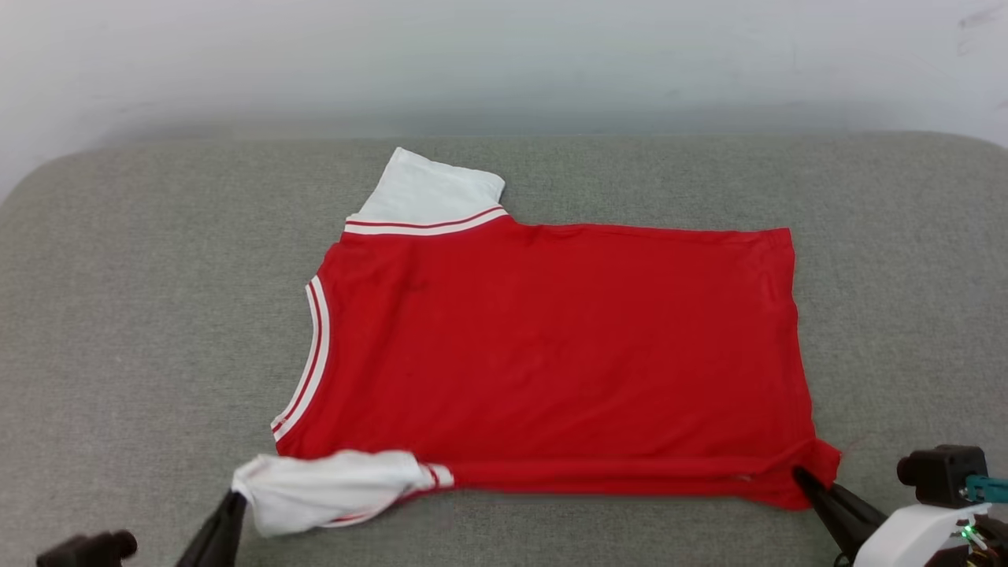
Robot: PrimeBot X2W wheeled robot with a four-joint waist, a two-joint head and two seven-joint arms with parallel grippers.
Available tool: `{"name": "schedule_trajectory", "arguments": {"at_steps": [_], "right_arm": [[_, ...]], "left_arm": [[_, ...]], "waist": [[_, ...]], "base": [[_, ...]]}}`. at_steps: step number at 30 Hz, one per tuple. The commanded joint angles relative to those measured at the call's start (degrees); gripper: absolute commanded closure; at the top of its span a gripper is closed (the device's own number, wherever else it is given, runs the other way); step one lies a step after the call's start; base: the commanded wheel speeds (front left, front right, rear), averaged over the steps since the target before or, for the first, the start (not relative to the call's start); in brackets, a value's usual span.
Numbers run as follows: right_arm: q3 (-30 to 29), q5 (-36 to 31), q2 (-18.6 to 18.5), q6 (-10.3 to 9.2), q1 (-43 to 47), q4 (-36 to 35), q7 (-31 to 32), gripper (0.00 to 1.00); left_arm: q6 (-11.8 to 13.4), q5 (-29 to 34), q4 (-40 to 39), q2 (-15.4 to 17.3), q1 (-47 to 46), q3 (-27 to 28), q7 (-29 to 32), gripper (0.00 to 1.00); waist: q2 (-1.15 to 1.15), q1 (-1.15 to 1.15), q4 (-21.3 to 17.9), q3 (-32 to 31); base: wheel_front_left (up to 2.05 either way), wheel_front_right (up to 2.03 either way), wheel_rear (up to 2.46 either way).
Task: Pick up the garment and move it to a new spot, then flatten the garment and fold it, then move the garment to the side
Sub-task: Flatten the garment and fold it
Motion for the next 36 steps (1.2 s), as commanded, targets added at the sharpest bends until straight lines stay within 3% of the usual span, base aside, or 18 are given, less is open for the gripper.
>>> {"name": "schedule_trajectory", "arguments": {"at_steps": [1, 11, 22, 36], "right_arm": [[0.2, 0.3, 0.2, -0.08, -1.1, 0.1, -0.1, 1.00], [3.1, 1.1, 0.0, -0.08, -8.7, 2.6, 0.1, 1.00], [6.1, 1.0, 0.0, -0.08, -17.6, 9.8, 1.3, 1.00], [8.8, 1.5, 1.0, -0.08, -19.1, 15.0, -0.5, 0.99]], "left_arm": [[0.0, 0.2, 0.0, 0.2, -1.2, 0.4, -0.2, 1.00], [-2.0, 1.3, 4.7, 1.7, -12.3, 1.1, 0.9, 1.00], [-4.7, 1.8, 16.5, -0.5, -24.2, -2.8, 2.7, 1.00], [-5.5, 1.6, 27.9, -2.1, -28.1, -8.2, 0.9, 1.00]], "waist": [[0.00, 0.00, -0.4, 0.4], [0.00, 0.00, -2.6, 4.5], [0.00, 0.00, -3.1, 9.2], [0.00, 0.00, -2.6, 8.9]], "base": [[0.00, 0.00, 0.00], [0.00, 0.00, 0.00], [0.00, 0.00, 0.00], [0.00, 0.00, 0.00]]}}
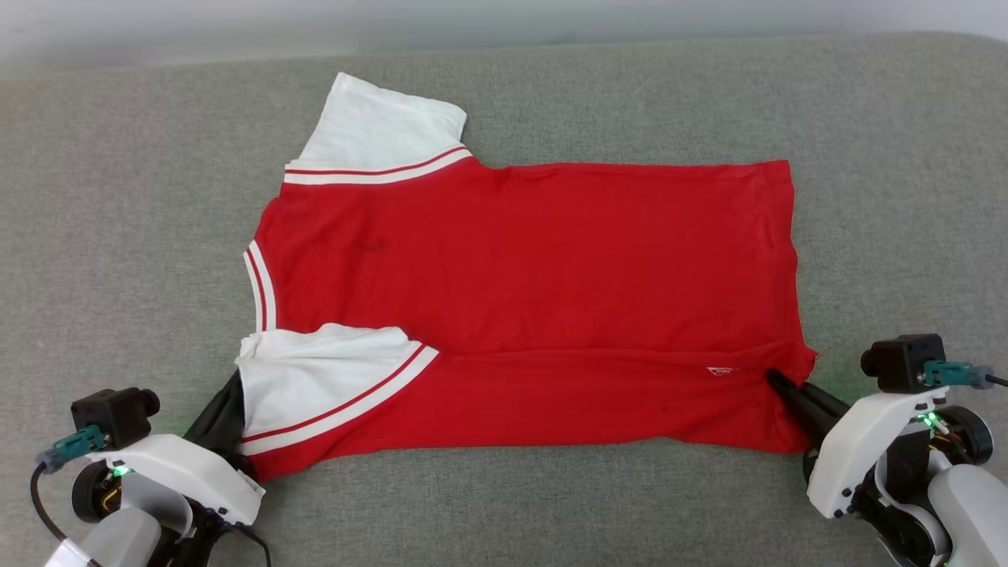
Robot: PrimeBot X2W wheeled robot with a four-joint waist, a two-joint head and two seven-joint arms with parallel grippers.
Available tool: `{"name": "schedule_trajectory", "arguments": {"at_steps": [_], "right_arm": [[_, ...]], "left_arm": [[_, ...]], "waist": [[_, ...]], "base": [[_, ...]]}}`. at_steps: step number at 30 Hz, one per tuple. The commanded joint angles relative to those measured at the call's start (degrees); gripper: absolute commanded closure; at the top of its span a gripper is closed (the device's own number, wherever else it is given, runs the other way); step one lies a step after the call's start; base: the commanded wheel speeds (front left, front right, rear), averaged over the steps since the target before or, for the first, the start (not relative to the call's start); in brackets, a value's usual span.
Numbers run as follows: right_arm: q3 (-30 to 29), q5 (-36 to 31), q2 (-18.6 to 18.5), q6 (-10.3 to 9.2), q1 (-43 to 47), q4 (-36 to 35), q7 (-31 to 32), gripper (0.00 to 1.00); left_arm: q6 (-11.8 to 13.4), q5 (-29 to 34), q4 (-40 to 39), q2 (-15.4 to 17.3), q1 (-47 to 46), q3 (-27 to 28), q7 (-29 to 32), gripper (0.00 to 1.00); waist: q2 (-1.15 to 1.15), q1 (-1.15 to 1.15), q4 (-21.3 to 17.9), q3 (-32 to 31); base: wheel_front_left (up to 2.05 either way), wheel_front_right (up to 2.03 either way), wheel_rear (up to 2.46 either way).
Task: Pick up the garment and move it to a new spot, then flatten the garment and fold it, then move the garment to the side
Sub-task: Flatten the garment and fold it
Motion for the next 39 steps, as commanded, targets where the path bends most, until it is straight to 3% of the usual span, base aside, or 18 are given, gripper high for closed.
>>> {"name": "schedule_trajectory", "arguments": {"at_steps": [1, 2, 8, 14, 19, 29, 39], "right_arm": [[0.3, 0.6, 0.5, -0.08, 0.6, 0.1, 0.0, 0.64], [0.3, 0.5, 0.3, -0.08, 0.6, -0.5, -0.6, 0.00], [-1.4, -1.2, -0.6, -0.08, 1.7, -3.2, -2.9, 0.00], [-3.5, -3.8, -0.8, -0.08, 2.7, -6.4, -3.5, 0.00], [-5.1, -5.4, -0.9, -0.08, 3.7, -9.2, -2.4, 0.00], [-7.1, -7.0, 0.1, -0.08, 4.6, -12.0, -0.7, 0.00], [-8.1, -7.6, 0.4, -0.08, 4.2, -13.0, 0.1, 0.00]], "left_arm": [[0.0, 0.1, 0.8, 0.0, -0.2, 0.1, -0.2, 0.81], [0.0, 0.7, 1.1, 0.3, -0.4, 0.1, -0.5, 0.00], [0.0, 2.5, -0.5, 2.0, -0.8, 1.2, -1.2, 0.00], [0.2, 3.5, -5.6, 5.8, -2.0, 1.1, 1.4, 0.00], [0.1, 1.6, -12.1, 10.8, -2.9, 0.0, 9.6, 0.00], [0.2, -5.3, -23.4, 19.9, -4.3, -3.8, 31.7, 0.00], [1.8, -4.8, -27.1, 21.5, -6.3, -9.1, 44.8, 0.00]], "waist": [[0.00, -0.01, 0.3, -0.7], [0.00, -0.01, 0.4, -1.1], [0.00, -0.01, 1.2, -3.4], [0.00, -0.01, 2.1, -5.1], [0.00, -0.01, 2.7, -5.9], [0.00, -0.01, 2.9, -6.4], [0.00, -0.01, 1.8, -5.5]], "base": [[0.00, 0.00, 0.00], [0.00, 0.00, 0.00], [0.00, 0.00, 0.00], [0.00, 0.00, 0.00], [0.00, 0.00, 0.00], [0.00, 0.00, 0.00], [0.00, 0.00, 0.00]]}}
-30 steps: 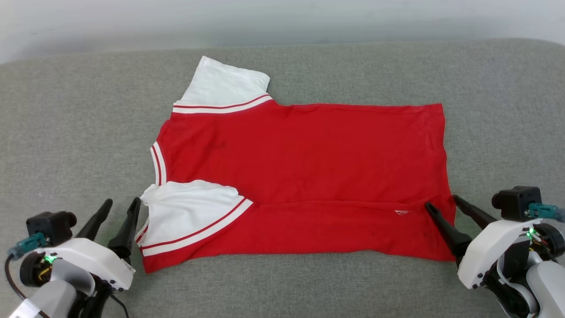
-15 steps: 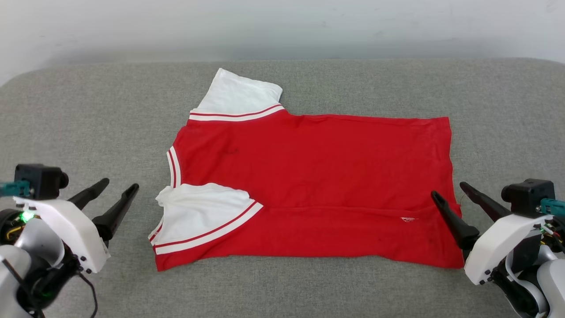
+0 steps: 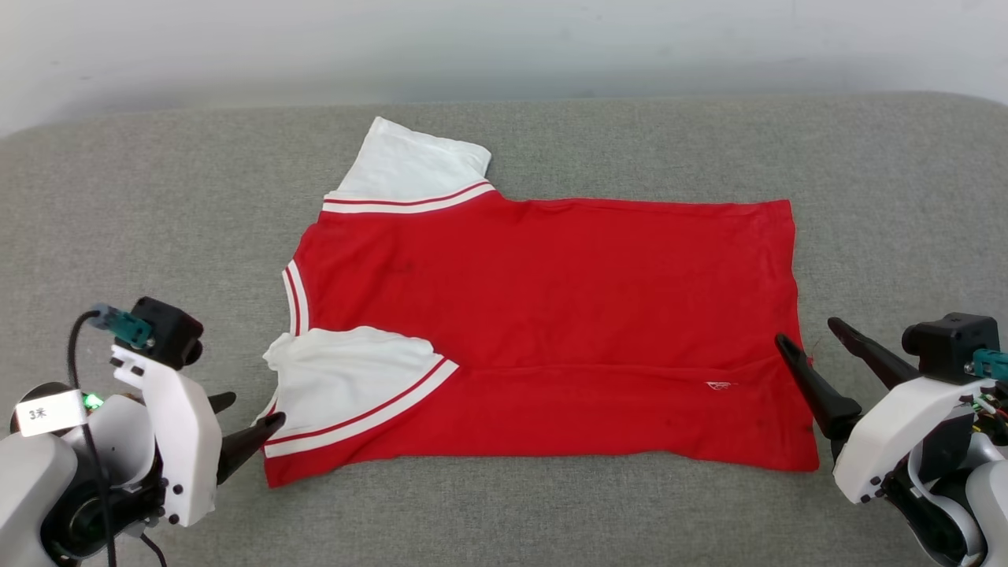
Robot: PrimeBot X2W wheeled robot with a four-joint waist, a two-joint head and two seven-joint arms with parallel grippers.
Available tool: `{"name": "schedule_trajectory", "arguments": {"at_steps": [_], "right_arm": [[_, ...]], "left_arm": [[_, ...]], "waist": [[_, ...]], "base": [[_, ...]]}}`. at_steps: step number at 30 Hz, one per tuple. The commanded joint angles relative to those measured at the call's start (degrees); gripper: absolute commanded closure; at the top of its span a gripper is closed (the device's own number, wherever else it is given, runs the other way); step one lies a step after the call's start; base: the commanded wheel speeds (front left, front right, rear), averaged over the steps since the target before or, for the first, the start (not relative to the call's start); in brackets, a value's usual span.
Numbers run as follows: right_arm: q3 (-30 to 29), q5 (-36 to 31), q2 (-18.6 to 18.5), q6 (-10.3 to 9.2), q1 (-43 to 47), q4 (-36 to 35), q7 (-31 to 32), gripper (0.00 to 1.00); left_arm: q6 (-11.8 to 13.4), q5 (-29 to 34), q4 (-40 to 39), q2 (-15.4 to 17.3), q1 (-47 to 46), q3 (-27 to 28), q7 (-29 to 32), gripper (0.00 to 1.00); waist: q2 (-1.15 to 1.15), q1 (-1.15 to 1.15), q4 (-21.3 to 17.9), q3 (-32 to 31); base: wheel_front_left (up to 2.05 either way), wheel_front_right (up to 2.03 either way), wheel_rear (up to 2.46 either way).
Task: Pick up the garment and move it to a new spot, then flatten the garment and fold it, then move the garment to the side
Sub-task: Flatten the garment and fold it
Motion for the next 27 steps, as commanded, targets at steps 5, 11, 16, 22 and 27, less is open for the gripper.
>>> {"name": "schedule_trajectory", "arguments": {"at_steps": [5, 11, 16, 22, 27], "right_arm": [[0.0, -0.4, 0.5, -0.06, -0.7, -0.4, 0.1, 0.00], [0.7, -0.8, 1.1, -0.06, -1.6, -0.4, -0.1, 0.00], [0.8, -1.1, 1.1, -0.06, -2.1, -0.3, -0.1, 0.00], [1.2, -1.2, 1.4, -0.06, -2.6, -0.1, 0.0, 0.00], [1.6, -1.4, 0.4, -0.06, -3.4, -0.9, 0.8, 0.00]], "left_arm": [[0.0, 1.6, 2.0, -0.8, -1.9, -2.2, 2.7, 0.00], [-0.7, 3.0, 8.7, -2.8, -3.2, -5.6, 4.8, 0.00], [-1.0, 3.8, 13.2, -3.8, -2.9, -8.5, 6.3, 0.00], [-1.4, 3.3, 15.8, -6.1, -2.6, -11.6, 6.1, 0.78], [-1.5, 1.3, 15.3, -6.0, -4.0, -11.2, 3.6, 1.00]], "waist": [[0.00, 0.00, -1.0, 0.8], [0.00, 0.00, -2.3, 2.2], [0.00, 0.00, -3.0, 3.2], [0.00, 0.00, -3.2, 3.5], [0.00, 0.00, -2.7, 2.5]], "base": [[0.00, 0.00, 0.00], [0.00, 0.00, 0.00], [0.00, 0.00, 0.00], [0.00, 0.00, 0.00], [0.00, 0.00, 0.00]]}}
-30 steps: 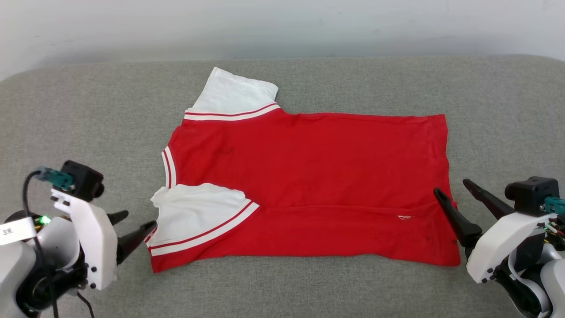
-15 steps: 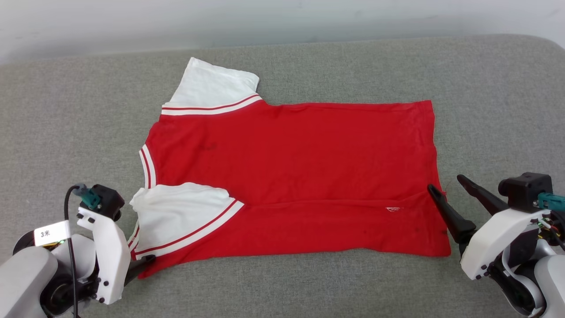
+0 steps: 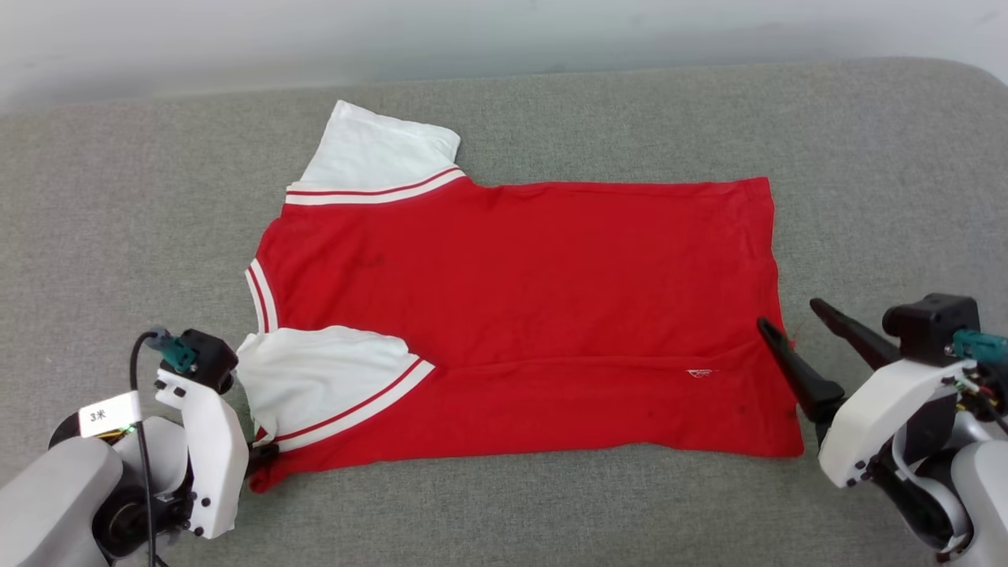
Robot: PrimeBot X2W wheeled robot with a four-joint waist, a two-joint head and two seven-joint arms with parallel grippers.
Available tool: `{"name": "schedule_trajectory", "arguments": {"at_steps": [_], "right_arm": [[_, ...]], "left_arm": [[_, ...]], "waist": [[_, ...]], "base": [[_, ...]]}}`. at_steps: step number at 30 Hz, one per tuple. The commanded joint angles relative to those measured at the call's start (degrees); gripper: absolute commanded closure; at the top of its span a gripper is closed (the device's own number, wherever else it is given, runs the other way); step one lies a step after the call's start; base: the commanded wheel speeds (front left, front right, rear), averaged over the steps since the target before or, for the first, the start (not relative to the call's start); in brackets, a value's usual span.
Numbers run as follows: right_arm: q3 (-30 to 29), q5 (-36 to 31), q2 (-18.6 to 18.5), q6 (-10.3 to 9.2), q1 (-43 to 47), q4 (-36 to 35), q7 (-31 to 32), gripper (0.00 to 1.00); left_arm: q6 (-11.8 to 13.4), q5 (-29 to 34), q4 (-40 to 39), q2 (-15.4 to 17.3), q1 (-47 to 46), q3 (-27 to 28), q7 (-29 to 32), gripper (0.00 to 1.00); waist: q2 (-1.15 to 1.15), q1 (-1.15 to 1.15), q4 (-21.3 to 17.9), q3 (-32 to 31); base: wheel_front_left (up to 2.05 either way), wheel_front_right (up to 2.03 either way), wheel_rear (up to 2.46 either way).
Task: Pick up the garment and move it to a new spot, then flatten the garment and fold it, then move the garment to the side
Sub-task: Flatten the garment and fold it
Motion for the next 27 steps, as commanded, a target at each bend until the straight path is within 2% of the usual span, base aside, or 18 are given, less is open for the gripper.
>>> {"name": "schedule_trajectory", "arguments": {"at_steps": [1, 8, 10, 17, 21, 27], "right_arm": [[0.1, -0.6, -0.6, -0.06, -1.2, -0.6, 0.4, 0.00], [1.0, -1.2, -5.3, -0.07, -4.7, -3.2, 6.1, 0.00], [2.2, 0.3, -8.3, -0.07, -5.8, -4.9, 12.2, 0.00], [4.8, 3.2, -13.9, -0.07, -6.9, -7.4, 26.7, 0.00], [7.0, 6.2, -14.0, -0.07, -5.5, -6.0, 32.7, 0.00], [9.6, 6.8, -12.6, -0.07, -4.2, -2.1, 34.3, 0.00]], "left_arm": [[0.2, -0.7, 0.3, -0.9, 1.0, -0.7, -0.5, 1.00], [0.1, -2.1, -4.2, 1.7, -0.6, 0.6, -4.8, 1.00], [0.1, -1.8, -6.2, 2.4, -0.7, 0.8, -6.1, 1.00], [0.5, -1.5, -9.4, 3.0, -0.1, 1.1, -7.3, 1.00], [0.8, -1.0, -10.4, 2.6, -0.2, 0.9, -7.6, 1.00], [0.9, -0.2, -10.8, 1.7, -1.1, 0.5, -8.1, 1.00]], "waist": [[0.00, 0.00, 0.2, -0.4], [0.00, 0.00, 1.1, -1.8], [0.00, 0.00, 1.5, -2.1], [0.00, 0.00, 2.4, -1.9], [0.00, 0.00, 3.0, -1.6], [0.00, 0.00, 4.1, -0.8]], "base": [[0.00, 0.00, 0.00], [0.00, 0.00, 0.00], [0.00, 0.00, 0.00], [0.00, 0.00, 0.00], [0.00, 0.00, 0.00], [0.00, 0.00, 0.00]]}}
